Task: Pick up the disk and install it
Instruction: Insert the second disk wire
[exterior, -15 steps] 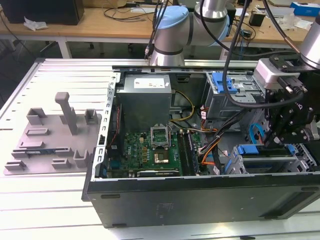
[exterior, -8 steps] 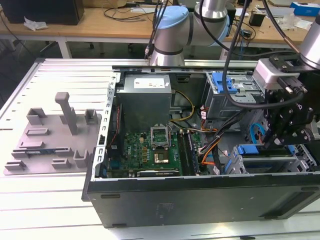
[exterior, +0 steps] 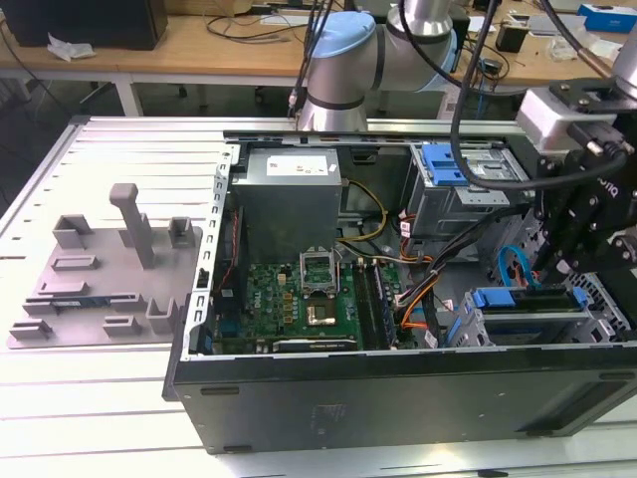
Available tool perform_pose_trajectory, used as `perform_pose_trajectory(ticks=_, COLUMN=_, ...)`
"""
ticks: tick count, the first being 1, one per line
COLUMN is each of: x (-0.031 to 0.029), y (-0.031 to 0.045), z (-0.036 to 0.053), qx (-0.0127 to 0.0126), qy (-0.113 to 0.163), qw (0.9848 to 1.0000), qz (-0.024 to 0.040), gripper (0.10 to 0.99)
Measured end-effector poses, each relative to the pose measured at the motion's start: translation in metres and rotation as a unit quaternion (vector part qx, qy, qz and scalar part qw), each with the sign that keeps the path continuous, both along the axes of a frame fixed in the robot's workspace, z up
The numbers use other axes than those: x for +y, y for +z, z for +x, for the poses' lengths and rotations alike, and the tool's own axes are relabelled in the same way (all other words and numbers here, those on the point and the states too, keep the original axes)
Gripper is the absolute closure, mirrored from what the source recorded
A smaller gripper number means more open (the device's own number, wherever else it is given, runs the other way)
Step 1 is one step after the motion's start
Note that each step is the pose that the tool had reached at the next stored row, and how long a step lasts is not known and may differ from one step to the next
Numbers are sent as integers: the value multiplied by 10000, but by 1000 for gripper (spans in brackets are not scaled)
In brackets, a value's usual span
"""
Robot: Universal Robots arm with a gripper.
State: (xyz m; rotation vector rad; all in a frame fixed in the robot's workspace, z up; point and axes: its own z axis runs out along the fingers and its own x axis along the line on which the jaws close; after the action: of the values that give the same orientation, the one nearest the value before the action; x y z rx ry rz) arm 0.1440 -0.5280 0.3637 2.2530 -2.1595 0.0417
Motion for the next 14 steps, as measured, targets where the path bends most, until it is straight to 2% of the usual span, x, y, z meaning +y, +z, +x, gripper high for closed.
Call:
perform_pose_trajectory(ticks=3, x=12, y=81, z=-50, qx=-6, qy=1, qw=10000, qz=-13, gripper=851)
perform_pose_trajectory(ticks=4, x=33, y=132, z=-98, qx=-18, qy=1, qw=10000, qz=-30, gripper=851)
perform_pose_trajectory(ticks=5, x=44, y=151, z=-120, qx=-24, qy=1, qw=10000, qz=-42, gripper=851)
perform_pose_trajectory(ticks=6, x=53, y=161, z=-135, qx=-30, qy=1, qw=10000, qz=-51, gripper=863)
perform_pose_trajectory(ticks=8, x=88, y=175, z=-178, qx=-48, qy=1, qw=10000, qz=-83, gripper=980)
perform_pose_trajectory(ticks=10, x=102, y=175, z=-199, qx=-61, qy=1, qw=9999, qz=-92, gripper=980)
perform_pose_trajectory(ticks=14, x=102, y=175, z=-203, qx=-63, qy=1, qw=9999, qz=-93, gripper=980)
